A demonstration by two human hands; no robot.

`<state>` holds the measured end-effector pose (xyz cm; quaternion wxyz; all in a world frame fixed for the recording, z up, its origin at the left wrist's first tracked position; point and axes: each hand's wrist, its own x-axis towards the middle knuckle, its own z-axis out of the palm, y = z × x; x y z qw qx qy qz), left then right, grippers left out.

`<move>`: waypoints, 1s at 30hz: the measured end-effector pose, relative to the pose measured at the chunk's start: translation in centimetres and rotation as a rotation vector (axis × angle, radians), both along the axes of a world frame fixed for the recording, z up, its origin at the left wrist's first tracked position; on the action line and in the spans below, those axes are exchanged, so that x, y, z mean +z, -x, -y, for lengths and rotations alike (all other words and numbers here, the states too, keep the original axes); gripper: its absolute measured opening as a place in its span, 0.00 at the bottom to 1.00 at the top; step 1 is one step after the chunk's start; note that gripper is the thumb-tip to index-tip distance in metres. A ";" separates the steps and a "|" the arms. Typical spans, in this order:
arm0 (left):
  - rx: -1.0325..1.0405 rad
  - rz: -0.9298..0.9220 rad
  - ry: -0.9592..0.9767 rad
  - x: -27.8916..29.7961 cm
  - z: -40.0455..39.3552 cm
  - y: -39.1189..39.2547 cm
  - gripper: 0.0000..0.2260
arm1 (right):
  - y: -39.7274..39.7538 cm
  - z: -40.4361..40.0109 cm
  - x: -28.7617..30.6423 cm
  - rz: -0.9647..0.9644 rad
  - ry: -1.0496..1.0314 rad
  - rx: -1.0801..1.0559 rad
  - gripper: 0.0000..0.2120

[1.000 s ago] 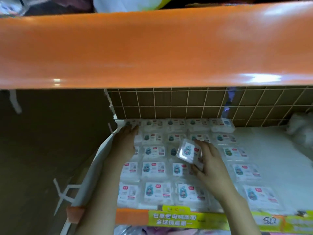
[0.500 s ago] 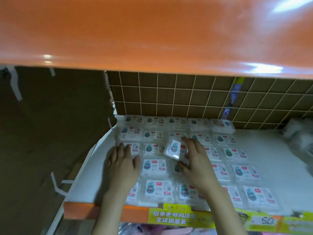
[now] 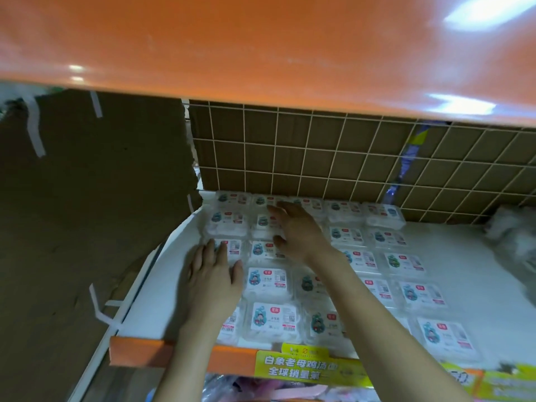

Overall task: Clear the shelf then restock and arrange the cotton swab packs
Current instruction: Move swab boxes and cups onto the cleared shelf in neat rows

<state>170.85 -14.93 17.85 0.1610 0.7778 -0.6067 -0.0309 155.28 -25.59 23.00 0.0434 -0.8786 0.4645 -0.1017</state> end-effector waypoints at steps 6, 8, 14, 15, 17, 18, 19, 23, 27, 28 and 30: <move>0.008 -0.007 0.007 0.2 -0.1 0.1 0.37 | 0.2 -1.4 -2.3 0.143 0.076 -0.009 0.23; 0.007 -0.004 -0.016 0.4 -0.2 0.2 0.34 | 0.3 -1.8 -3.0 0.202 0.085 0.004 0.24; 0.002 0.013 -0.030 0.7 -0.2 0.4 0.33 | 0.6 -2.3 -4.0 0.227 0.103 -0.020 0.25; 0.000 0.002 -0.024 0.7 -0.2 0.4 0.32 | 0.8 -2.6 -3.8 0.222 0.089 -0.038 0.26; -0.026 -0.026 0.036 0.7 -0.1 0.2 0.31 | 1.9 -3.1 -3.4 0.235 0.091 -0.083 0.26; -0.047 -0.033 0.072 0.6 -0.2 0.2 0.30 | 2.7 -3.5 -3.2 0.249 0.104 -0.110 0.26; -0.061 -0.032 0.102 0.6 -0.2 0.2 0.27 | 3.6 -3.9 -3.2 0.265 0.113 -0.135 0.26; -0.095 -0.005 0.130 1.2 -0.7 1.2 0.21 | 8.2 -5.8 -3.3 0.268 0.141 -0.225 0.25; -0.140 -0.053 0.125 1.5 -0.1 3.9 0.23 | 13.1 -7.5 -3.5 0.338 0.134 -0.309 0.19; -0.154 -0.059 0.132 1.7 0.1 4.8 0.24 | 14.2 -7.8 -3.5 0.351 0.139 -0.336 0.18; -0.192 -0.060 0.150 1.9 0.4 7.0 0.24 | 16.6 -8.2 -3.7 0.354 0.165 -0.396 0.18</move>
